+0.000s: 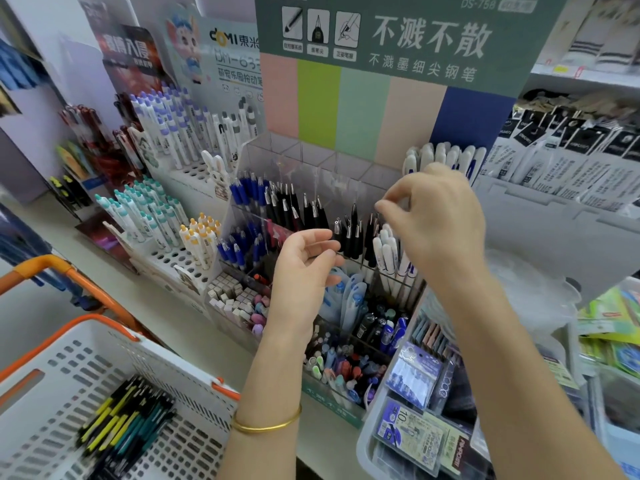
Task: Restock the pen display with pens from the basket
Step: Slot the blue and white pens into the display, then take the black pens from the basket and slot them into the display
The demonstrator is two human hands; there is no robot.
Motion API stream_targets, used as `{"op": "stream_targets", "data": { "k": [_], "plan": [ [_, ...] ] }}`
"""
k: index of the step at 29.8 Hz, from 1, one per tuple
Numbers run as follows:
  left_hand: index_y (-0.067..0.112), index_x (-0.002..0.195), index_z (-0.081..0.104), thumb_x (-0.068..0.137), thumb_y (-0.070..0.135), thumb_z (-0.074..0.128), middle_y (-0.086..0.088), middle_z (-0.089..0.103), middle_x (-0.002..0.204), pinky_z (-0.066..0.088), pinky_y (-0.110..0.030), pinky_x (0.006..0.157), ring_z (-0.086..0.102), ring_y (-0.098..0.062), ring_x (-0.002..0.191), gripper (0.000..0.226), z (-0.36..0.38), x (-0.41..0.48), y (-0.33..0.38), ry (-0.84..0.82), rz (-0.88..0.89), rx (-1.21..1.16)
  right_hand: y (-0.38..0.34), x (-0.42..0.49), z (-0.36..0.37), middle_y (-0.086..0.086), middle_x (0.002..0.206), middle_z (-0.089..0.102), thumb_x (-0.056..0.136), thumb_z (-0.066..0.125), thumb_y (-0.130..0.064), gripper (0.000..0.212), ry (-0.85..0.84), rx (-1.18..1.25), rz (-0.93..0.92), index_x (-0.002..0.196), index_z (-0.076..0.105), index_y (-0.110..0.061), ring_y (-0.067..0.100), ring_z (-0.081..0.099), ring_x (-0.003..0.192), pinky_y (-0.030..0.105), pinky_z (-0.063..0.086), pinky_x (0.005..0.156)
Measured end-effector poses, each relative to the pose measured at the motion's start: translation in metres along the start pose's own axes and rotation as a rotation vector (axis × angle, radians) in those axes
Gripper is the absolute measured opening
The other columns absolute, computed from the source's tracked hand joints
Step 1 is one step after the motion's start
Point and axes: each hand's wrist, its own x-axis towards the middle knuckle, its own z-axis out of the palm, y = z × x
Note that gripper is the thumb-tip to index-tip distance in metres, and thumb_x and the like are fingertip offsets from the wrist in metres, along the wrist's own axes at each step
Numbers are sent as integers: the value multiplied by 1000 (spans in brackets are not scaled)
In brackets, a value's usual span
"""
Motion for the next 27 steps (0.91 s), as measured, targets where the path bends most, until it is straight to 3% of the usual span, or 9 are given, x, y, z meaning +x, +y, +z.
{"op": "stream_targets", "data": {
  "k": [5, 10, 13, 15, 18, 22, 24, 25, 27],
  "plan": [
    [19, 110, 58, 96, 1, 51, 0, 67, 103, 52, -19, 66, 67, -4, 82, 24, -3, -8, -3, 37, -6, -39, -7, -10, -3, -5, 80, 51, 89, 63, -28, 11, -23, 164, -33, 87, 71, -21, 14, 49, 79, 30, 36, 67],
    [18, 108, 60, 96, 6, 55, -5, 69, 102, 53, -23, 67, 67, -9, 82, 18, -27, -23, -13, 167, -36, -89, -48, -37, 34, -5, 88, 59, 89, 61, -29, 9, -254, 275, -209, 89, 69, -23, 11, 55, 80, 35, 49, 74],
    [17, 103, 59, 97, 7, 54, 0, 69, 92, 50, -18, 58, 64, -2, 68, 13, -57, -34, -26, 301, -92, -136, -78, -57, 68, -6, 94, 63, 90, 58, -29, 13, -400, 335, -272, 99, 65, -24, 12, 58, 87, 38, 51, 76],
    [12, 102, 57, 99, 3, 50, 1, 67, 86, 46, -15, 51, 60, 0, 58, 12, -82, -44, -43, 415, -151, -172, -99, -74, 93, -6, 96, 63, 91, 56, -30, 16, -500, 359, -311, 104, 63, -24, 14, 59, 91, 38, 51, 77],
    [2, 99, 56, 98, -2, 42, -5, 63, 82, 42, -20, 49, 57, -7, 57, 15, -118, -62, -81, 564, -298, -239, -124, -104, 132, -3, 98, 64, 91, 55, -31, 18, -654, 361, -377, 106, 62, -23, 17, 59, 94, 36, 49, 74],
    [13, 75, 49, 98, 3, 33, 2, 52, 55, 36, -19, 39, 46, -7, 39, 30, -161, -103, -140, 815, -604, -385, -152, -151, 187, 0, 96, 65, 91, 54, -27, 17, -906, 368, -420, 104, 64, -21, 21, 60, 92, 35, 49, 73],
    [12, 88, 56, 101, 4, 36, -1, 62, 74, 48, -21, 49, 56, -7, 53, 25, -177, -126, -176, 886, -742, -179, -161, -171, 208, -2, 91, 64, 92, 53, -24, 15, -996, 358, -435, 100, 65, -18, 19, 59, 85, 32, 45, 67],
    [12, 101, 59, 101, 6, 40, -3, 65, 94, 56, -27, 64, 61, -10, 70, 19, -184, -137, -194, 879, -796, -18, -163, -180, 218, -2, 91, 63, 93, 53, -23, 15, -1038, 360, -434, 99, 65, -17, 16, 57, 81, 30, 41, 64],
    [11, 118, 58, 98, 12, 49, -7, 58, 122, 55, -40, 86, 60, -21, 96, 22, -201, -153, -221, 869, -912, 227, -167, -196, 237, -1, 93, 63, 94, 53, -21, 16, -1123, 388, -407, 102, 66, -14, 12, 54, 78, 28, 42, 65]
  ]
}}
